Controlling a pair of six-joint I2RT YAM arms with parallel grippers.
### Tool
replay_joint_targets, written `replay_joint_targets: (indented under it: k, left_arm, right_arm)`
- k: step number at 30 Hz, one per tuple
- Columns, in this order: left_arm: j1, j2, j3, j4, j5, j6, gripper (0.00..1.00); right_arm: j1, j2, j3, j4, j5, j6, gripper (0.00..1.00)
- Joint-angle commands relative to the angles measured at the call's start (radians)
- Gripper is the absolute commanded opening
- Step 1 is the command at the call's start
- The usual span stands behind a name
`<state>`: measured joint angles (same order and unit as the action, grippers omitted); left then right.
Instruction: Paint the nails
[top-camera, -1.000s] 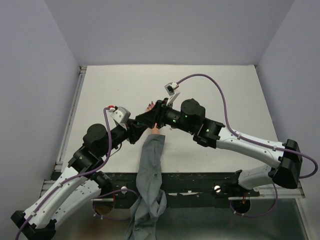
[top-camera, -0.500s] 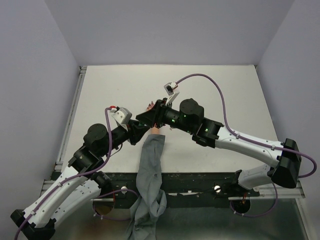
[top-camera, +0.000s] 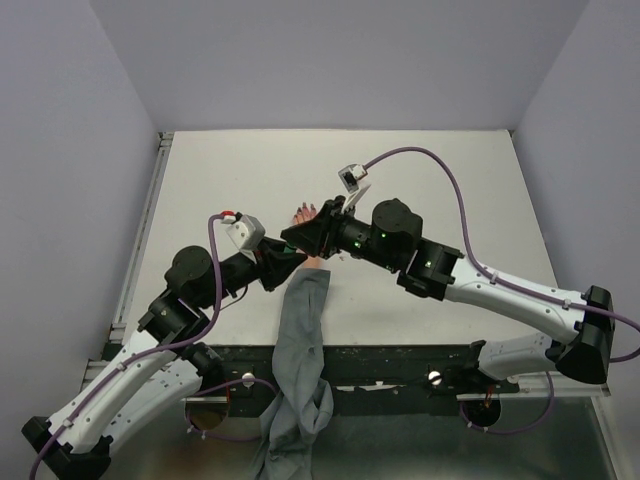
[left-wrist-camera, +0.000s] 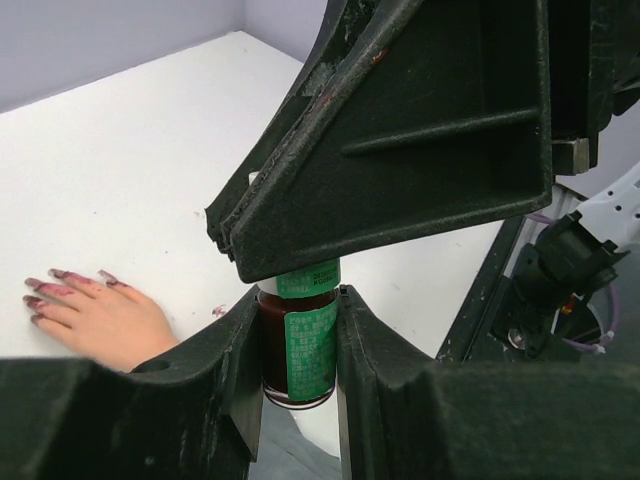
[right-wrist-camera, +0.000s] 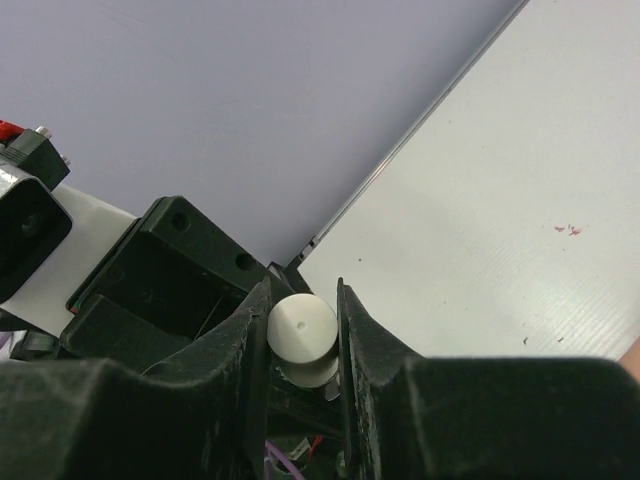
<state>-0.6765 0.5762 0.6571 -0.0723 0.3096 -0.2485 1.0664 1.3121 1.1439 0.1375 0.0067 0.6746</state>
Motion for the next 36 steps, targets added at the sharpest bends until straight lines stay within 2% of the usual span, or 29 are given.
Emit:
replay_joint_targets:
  k: [1,5,11,19,28,31,36]
  left_arm:
    - [-0.003,0.02,0.012,-0.02,0.072,0.0,0.0]
    - [-0.003,0.02,0.01,-0.015,0.091,0.003,0.0]
    - [0.002,0.02,0.007,0.012,0.177,0.0,0.0]
    - [0.026,0.056,-0.004,0.104,0.402,-0.058,0.0]
    - [0.046,0.076,-0.019,0.203,0.569,-0.126,0.0]
    - [0.048,0.077,-0.019,0.21,0.574,-0.132,0.0]
    - [0.048,0.068,-0.016,0.186,0.542,-0.114,0.0]
  right_arm:
    - [0.007,-0.068,0.025,-0.006,0.081,-0.043,0.01]
    - [0.006,-0.105,0.022,-0.032,0.118,-0.082,0.01]
    - [0.007,-0.142,0.019,-0.042,0.072,-0.151,0.01]
    - [0.007,-0.175,-0.001,-0.029,-0.074,-0.25,0.01]
    - [0.007,-0.186,-0.019,-0.006,-0.293,-0.3,0.01]
    - [0.006,-0.188,-0.021,-0.001,-0.336,-0.297,0.01]
    - [0.007,-0.209,-0.024,-0.007,-0.317,-0.294,0.01]
